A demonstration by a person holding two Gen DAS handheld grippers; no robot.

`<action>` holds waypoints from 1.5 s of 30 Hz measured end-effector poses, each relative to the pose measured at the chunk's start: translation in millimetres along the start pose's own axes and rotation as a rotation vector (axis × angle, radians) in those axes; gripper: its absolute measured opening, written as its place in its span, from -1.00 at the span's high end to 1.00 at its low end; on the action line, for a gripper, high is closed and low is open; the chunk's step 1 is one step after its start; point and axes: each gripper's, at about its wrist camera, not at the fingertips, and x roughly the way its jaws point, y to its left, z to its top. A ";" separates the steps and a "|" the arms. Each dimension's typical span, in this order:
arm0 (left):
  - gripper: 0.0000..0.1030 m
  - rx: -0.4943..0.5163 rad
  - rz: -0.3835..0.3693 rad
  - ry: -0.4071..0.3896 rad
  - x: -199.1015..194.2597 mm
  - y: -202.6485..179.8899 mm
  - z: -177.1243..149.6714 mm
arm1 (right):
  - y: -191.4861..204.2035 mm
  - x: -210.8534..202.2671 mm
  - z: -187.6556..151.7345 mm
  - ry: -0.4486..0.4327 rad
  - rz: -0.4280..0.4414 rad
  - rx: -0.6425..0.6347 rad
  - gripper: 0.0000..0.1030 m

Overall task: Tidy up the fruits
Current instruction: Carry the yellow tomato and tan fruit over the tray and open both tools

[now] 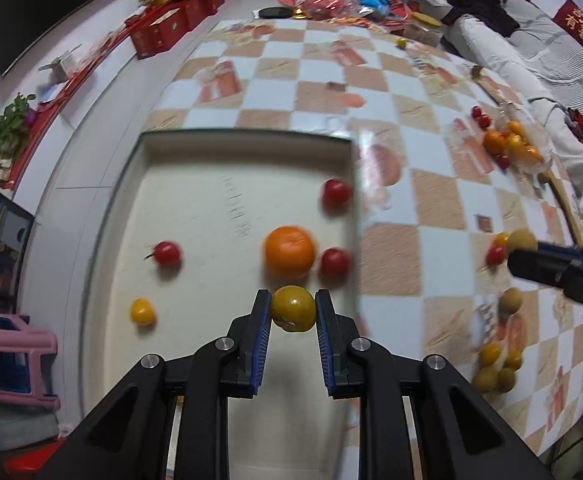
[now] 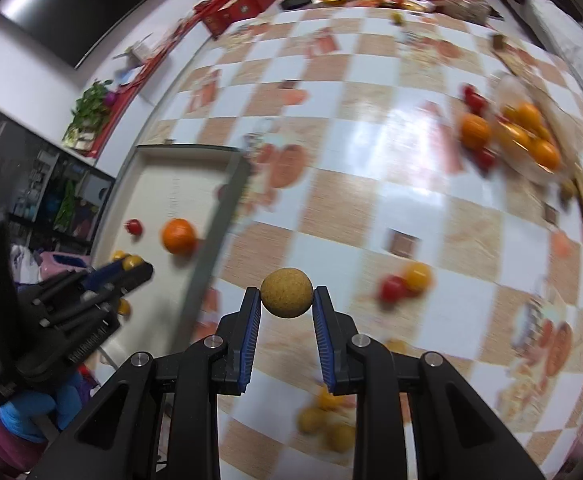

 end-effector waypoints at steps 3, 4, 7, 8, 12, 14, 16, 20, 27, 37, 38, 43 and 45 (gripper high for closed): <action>0.54 -0.015 0.007 0.020 8.2 16.0 -4.2 | 26.6 14.2 12.7 0.015 0.015 -0.029 0.44; 0.54 -0.020 0.008 0.025 10.5 20.3 -5.7 | 35.2 20.1 17.5 0.022 0.022 -0.038 0.44; 0.54 -0.044 0.001 0.040 18.2 30.0 -9.2 | 50.7 32.7 27.3 0.040 0.033 -0.056 0.44; 0.54 -0.049 -0.002 0.042 20.5 32.0 -10.3 | 55.9 37.1 30.1 0.047 0.034 -0.063 0.44; 0.54 -0.060 -0.011 0.049 25.5 36.0 -13.6 | 70.7 52.3 40.0 0.074 0.031 -0.087 0.44; 0.54 -0.067 -0.013 0.054 26.9 38.4 -15.1 | 75.8 58.0 44.3 0.085 0.025 -0.100 0.44; 0.54 -0.074 -0.015 0.059 29.3 39.5 -15.7 | 81.2 62.6 48.7 0.091 0.018 -0.113 0.44; 0.54 -0.070 -0.004 0.062 32.8 41.3 -16.0 | 88.9 69.2 56.9 0.097 0.013 -0.135 0.44; 0.54 -0.046 0.009 0.058 37.3 41.2 -17.9 | 96.0 85.3 74.6 0.110 0.017 -0.134 0.44; 0.54 0.008 0.033 0.043 40.5 35.4 -23.9 | 112.9 119.7 91.0 0.134 -0.025 -0.182 0.43; 0.54 0.015 0.036 0.042 40.3 34.7 -24.4 | 115.0 123.8 92.2 0.136 -0.037 -0.194 0.43; 0.48 0.043 0.036 0.039 37.1 31.3 -28.2 | 121.1 141.9 93.8 0.165 -0.079 -0.230 0.43; -0.25 0.047 0.042 0.036 36.0 30.4 -29.6 | 121.9 147.8 93.6 0.181 -0.087 -0.235 0.43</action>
